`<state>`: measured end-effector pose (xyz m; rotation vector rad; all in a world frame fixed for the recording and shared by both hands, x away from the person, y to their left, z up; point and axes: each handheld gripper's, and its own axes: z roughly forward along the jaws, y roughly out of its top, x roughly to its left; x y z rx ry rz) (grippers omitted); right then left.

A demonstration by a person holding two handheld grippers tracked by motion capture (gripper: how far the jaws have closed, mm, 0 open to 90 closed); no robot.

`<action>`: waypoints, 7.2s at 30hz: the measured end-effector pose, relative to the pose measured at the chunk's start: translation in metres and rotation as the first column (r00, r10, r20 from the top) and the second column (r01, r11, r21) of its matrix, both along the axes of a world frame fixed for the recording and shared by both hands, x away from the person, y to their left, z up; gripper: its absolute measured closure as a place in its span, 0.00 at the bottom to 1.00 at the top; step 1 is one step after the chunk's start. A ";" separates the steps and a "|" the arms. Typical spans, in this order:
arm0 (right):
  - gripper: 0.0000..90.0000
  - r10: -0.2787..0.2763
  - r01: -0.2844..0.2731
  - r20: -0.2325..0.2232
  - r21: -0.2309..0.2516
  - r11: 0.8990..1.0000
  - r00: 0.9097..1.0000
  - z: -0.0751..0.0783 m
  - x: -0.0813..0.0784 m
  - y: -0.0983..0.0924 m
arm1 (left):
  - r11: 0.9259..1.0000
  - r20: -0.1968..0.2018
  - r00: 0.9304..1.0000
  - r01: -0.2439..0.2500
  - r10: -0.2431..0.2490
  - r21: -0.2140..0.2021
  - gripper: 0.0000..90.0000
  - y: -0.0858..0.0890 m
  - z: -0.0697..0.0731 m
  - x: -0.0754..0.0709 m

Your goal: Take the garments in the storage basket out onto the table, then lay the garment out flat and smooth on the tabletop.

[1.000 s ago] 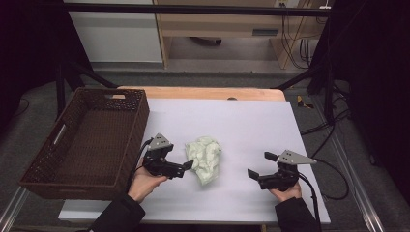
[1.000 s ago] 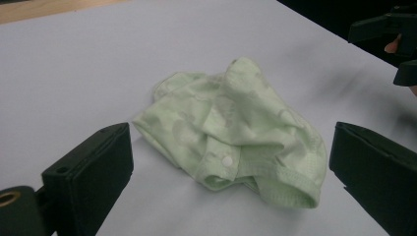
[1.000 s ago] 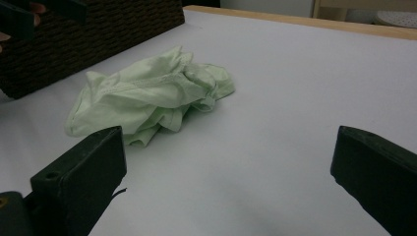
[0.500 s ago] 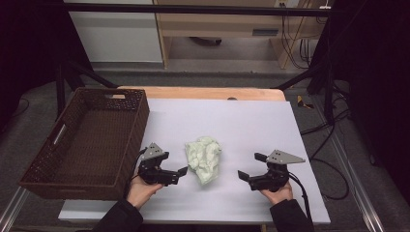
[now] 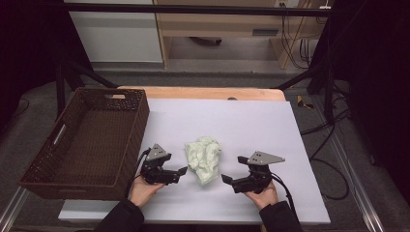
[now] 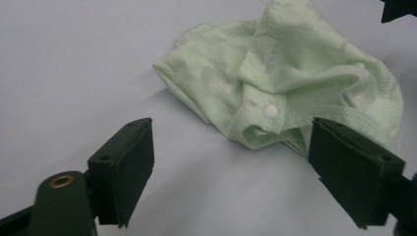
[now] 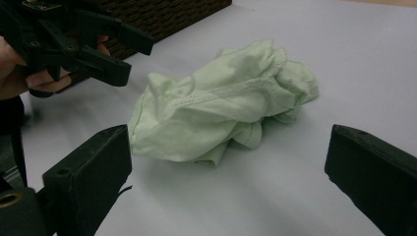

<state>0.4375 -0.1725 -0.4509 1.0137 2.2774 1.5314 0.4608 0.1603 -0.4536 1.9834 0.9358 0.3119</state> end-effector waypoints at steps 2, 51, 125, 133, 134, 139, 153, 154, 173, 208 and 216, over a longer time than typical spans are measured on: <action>0.06 0.006 -0.006 -0.002 0.001 1.000 1.000 -0.002 0.000 0.006 | 1.000 -0.008 1.000 -0.002 0.002 0.004 0.23 -0.001 -0.003 0.002; 0.99 0.056 -0.063 -0.064 -0.113 0.992 0.996 -0.006 0.002 0.043 | 0.999 -0.093 0.995 0.029 -0.031 -0.028 0.97 -0.027 -0.028 0.006; 0.74 -0.183 0.178 -0.016 -0.156 0.971 0.983 -0.007 0.031 -0.022 | 0.998 -0.153 0.986 0.062 -0.061 0.002 0.92 -0.070 -0.031 0.009; 0.98 -0.166 0.159 -0.050 -0.114 0.981 0.985 0.001 0.034 -0.029 | 0.995 -0.143 0.985 0.093 -0.097 -0.034 0.96 -0.063 -0.025 0.002; 0.98 -0.167 0.161 -0.041 -0.115 0.980 0.985 0.004 0.034 -0.031 | 0.994 -0.142 0.984 0.099 -0.104 -0.038 0.96 -0.062 -0.022 -0.001; 0.98 -0.180 0.181 0.023 -0.086 0.980 0.983 0.020 0.042 -0.033 | 0.989 -0.138 0.980 0.141 -0.147 -0.053 0.96 -0.052 -0.011 -0.022; 0.81 -0.336 0.333 0.018 -0.203 0.921 0.942 0.007 0.086 -0.026 | 0.977 -0.121 0.970 0.208 -0.212 -0.045 0.71 -0.065 -0.010 -0.043; 0.78 -0.341 0.340 0.027 -0.204 0.918 0.940 0.007 0.084 -0.028 | 0.978 -0.111 0.972 0.203 -0.207 -0.050 0.63 -0.062 -0.008 -0.042; 0.24 -0.229 0.229 0.014 -0.108 0.967 0.973 0.009 0.012 -0.029 | 0.999 0.006 0.999 -0.039 0.039 0.015 0.17 -0.029 0.008 0.037; 0.78 -0.123 0.099 -0.062 -0.298 0.949 0.990 -0.032 0.001 0.015 | 0.994 -0.102 0.991 -0.082 0.090 0.078 0.98 -0.061 -0.022 0.083; 0.99 -0.073 0.051 -0.058 -0.315 0.948 0.996 -0.022 -0.003 0.014 | 0.996 -0.079 0.993 -0.081 0.084 0.044 0.99 -0.044 -0.005 0.067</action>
